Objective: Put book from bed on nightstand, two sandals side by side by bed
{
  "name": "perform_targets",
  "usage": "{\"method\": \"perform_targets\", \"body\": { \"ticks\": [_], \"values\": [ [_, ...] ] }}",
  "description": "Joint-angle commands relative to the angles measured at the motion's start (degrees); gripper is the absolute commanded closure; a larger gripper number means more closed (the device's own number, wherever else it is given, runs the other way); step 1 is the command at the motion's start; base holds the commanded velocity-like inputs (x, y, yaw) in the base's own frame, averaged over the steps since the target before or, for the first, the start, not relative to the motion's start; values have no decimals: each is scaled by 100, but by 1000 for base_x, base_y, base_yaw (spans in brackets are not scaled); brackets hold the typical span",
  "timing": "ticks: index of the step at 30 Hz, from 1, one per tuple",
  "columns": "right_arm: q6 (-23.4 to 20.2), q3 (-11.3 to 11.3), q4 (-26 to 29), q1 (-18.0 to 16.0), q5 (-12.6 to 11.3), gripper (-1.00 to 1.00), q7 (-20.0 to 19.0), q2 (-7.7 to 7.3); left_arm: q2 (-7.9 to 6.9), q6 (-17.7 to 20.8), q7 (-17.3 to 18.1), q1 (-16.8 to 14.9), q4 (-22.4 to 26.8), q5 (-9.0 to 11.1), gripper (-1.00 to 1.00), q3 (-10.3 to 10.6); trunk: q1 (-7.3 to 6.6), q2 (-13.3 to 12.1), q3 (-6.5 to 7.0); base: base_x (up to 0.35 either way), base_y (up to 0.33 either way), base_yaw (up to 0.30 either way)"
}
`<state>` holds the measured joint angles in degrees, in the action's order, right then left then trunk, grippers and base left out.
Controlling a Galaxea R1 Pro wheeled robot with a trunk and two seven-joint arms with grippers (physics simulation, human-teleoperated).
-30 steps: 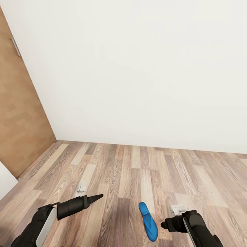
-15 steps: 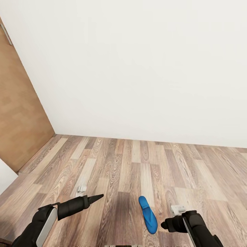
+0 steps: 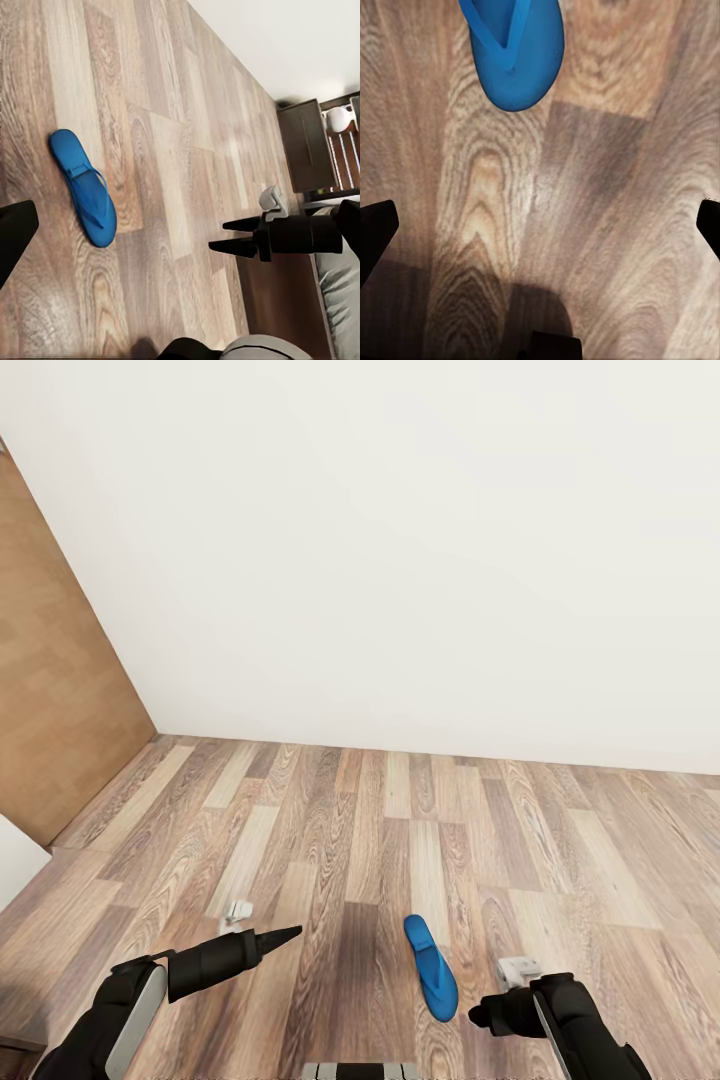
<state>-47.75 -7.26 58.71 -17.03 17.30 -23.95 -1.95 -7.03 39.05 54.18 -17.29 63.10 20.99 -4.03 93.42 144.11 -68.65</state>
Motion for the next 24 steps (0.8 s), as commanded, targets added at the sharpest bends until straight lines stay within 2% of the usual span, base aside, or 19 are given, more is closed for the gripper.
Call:
{"method": "perform_targets", "body": {
  "ticks": [1,16,24],
  "values": [
    [-15,-10,8,-2,58,-100,-56,2,-1,40,4,-2,0,28,-100,-2,1,4,-27,0,0,0],
    [-15,-12,11,-2,45,-100,-56,2,0,34,4,-2,0,28,-100,-2,40,24,-360,0,0,0],
    [-15,-12,191,-2,41,-100,-58,-3,-2,34,4,-2,0,28,-100,-2,60,34,-537,0,0,0]
  ]
}}
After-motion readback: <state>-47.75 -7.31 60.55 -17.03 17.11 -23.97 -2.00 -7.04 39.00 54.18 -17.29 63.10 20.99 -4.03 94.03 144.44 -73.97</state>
